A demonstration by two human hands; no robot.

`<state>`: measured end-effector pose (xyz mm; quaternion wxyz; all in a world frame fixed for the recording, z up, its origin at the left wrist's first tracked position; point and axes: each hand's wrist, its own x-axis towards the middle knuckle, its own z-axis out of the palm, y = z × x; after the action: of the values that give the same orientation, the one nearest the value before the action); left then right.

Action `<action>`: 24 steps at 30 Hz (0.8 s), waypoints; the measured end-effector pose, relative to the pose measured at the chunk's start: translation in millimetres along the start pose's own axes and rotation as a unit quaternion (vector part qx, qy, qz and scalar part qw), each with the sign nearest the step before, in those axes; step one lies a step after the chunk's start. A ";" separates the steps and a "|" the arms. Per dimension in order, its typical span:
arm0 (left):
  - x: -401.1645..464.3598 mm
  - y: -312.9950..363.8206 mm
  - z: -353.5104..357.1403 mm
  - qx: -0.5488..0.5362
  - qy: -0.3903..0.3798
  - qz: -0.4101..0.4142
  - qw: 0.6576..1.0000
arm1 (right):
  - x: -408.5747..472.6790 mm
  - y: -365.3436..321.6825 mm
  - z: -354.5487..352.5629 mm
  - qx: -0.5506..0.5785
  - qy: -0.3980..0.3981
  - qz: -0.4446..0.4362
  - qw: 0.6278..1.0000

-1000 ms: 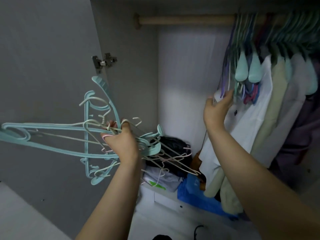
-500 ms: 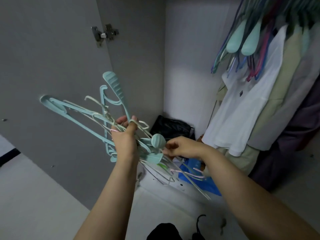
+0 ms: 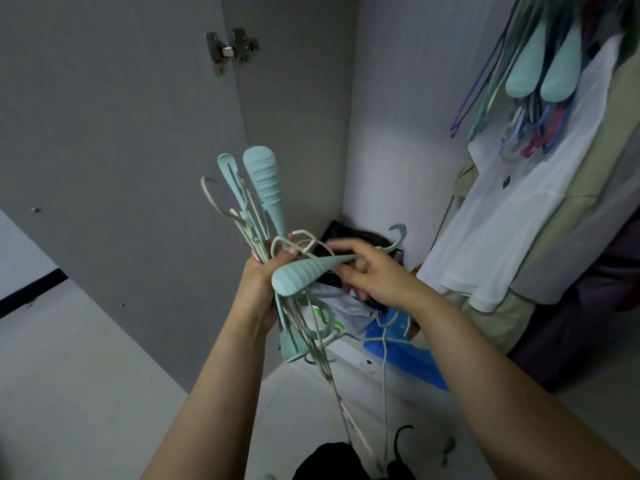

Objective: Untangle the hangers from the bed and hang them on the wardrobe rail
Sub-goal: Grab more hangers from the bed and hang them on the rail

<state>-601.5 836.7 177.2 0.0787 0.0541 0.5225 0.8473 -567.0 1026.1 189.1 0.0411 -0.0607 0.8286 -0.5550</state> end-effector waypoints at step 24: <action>-0.8 13.3 23.5 -0.019 -0.021 -0.095 0.995 | -5.5 -34.0 4.5 0.111 -0.052 -0.036 0.992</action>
<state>-597.6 851.2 199.6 0.1705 0.0204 0.5072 0.8446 -559.0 1010.0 218.8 0.0705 -0.1146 0.7557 -0.6409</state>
